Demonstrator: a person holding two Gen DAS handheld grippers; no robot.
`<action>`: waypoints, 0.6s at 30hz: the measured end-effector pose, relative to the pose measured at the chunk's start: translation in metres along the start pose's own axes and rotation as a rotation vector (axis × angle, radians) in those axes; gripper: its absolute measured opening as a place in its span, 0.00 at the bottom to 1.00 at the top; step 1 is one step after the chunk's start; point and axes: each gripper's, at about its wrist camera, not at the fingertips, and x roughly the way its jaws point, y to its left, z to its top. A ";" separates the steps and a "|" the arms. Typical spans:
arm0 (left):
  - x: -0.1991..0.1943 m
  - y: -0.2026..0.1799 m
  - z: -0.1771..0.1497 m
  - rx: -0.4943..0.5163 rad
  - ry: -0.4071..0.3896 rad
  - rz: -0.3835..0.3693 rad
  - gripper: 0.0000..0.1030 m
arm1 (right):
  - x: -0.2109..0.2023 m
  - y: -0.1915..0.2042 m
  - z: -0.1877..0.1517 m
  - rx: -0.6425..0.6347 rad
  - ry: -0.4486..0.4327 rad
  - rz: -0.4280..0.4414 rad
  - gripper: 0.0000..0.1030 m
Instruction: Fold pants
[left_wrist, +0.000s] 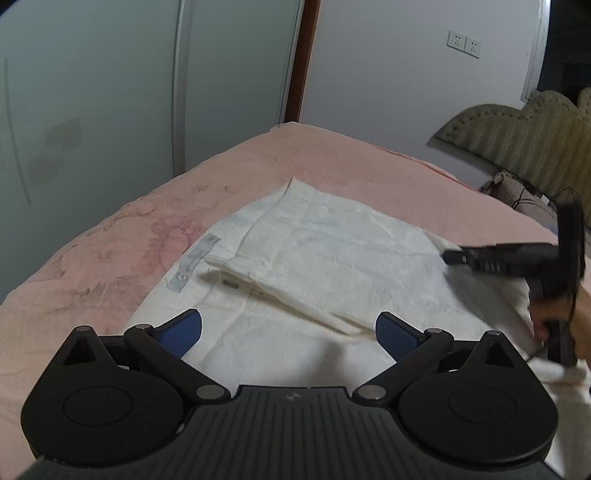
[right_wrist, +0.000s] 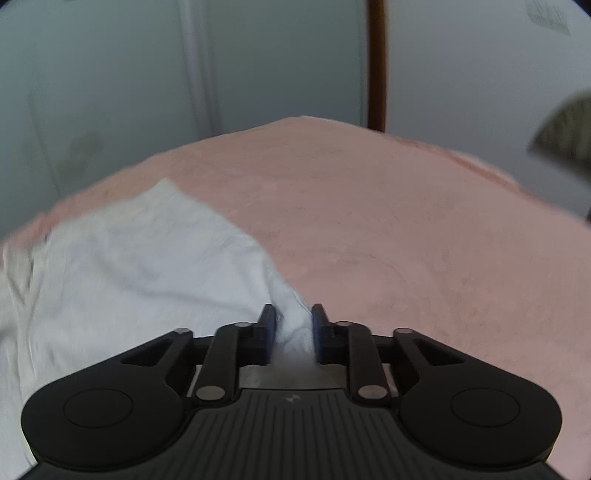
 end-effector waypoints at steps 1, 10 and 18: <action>0.003 0.001 0.005 -0.016 0.008 -0.009 0.98 | -0.007 0.016 -0.003 -0.086 -0.014 -0.028 0.12; 0.045 -0.004 0.079 -0.189 0.049 -0.186 0.98 | -0.031 0.125 -0.056 -0.620 -0.039 -0.124 0.09; 0.144 -0.025 0.128 -0.398 0.269 -0.323 0.95 | -0.040 0.114 -0.068 -0.562 -0.097 -0.100 0.09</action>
